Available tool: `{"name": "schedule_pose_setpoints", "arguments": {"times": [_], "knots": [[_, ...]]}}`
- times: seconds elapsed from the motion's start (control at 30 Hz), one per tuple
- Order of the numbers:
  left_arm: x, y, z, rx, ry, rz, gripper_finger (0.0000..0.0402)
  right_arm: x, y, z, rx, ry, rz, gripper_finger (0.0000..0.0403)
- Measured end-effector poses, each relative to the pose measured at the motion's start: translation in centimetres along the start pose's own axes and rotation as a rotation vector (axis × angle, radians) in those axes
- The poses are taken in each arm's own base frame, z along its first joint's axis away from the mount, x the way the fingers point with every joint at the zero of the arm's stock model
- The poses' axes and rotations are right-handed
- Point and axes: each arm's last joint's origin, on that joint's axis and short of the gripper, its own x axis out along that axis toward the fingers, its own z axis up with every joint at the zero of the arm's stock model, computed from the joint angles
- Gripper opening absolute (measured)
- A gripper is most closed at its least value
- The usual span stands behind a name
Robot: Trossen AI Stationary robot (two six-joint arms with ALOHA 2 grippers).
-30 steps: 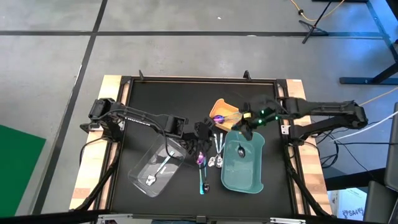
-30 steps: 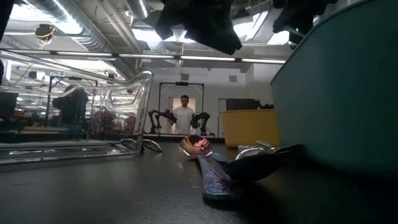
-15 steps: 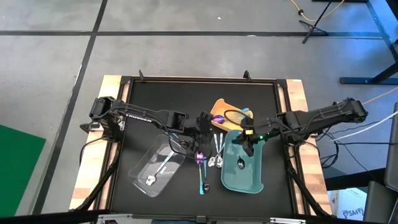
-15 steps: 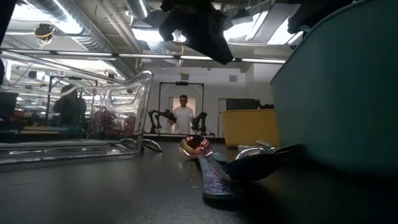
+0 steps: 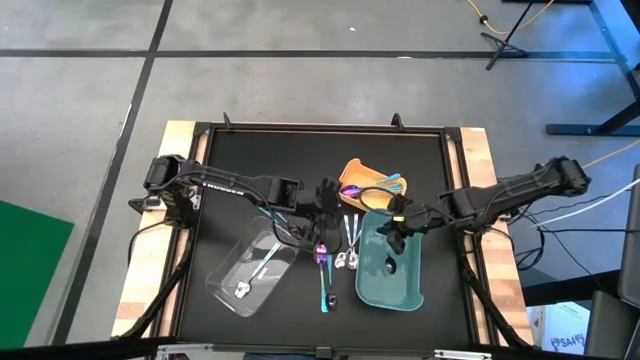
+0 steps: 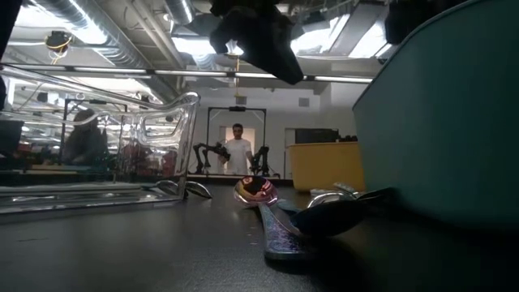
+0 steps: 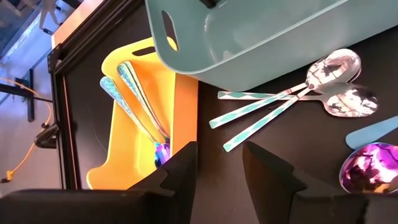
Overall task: Sort silverware by color (type)
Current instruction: Put the blue spoon into the blue bin
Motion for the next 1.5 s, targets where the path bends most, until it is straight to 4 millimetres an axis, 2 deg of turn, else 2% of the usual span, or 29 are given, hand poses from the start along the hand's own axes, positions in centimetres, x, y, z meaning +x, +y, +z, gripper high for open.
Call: {"name": "schedule_pose_setpoints", "arguments": {"times": [0.33, 0.73, 1.17, 1.5], "knots": [[0.0, 0.0, 0.0, 0.000, 0.000, 0.000, 0.0123, 1.6, -1.7, -1.8, 0.000, 0.034, -0.006, 0.0000], [0.0, 0.0, 0.0, 0.000, 0.000, 0.000, 0.0123, 1.7, -1.8, -2.0, -0.001, 0.046, -0.012, 0.0000], [0.0, 0.0, 0.0, 0.000, 0.000, 0.000, 0.0123, 1.6, -2.1, -2.7, 0.066, 0.193, 0.011, 0.0000], [0.0, 0.0, 0.0, 0.000, 0.000, 0.000, 0.0123, 1.6, -2.2, -2.7, 0.072, 0.193, 0.007, 0.0000]]}}
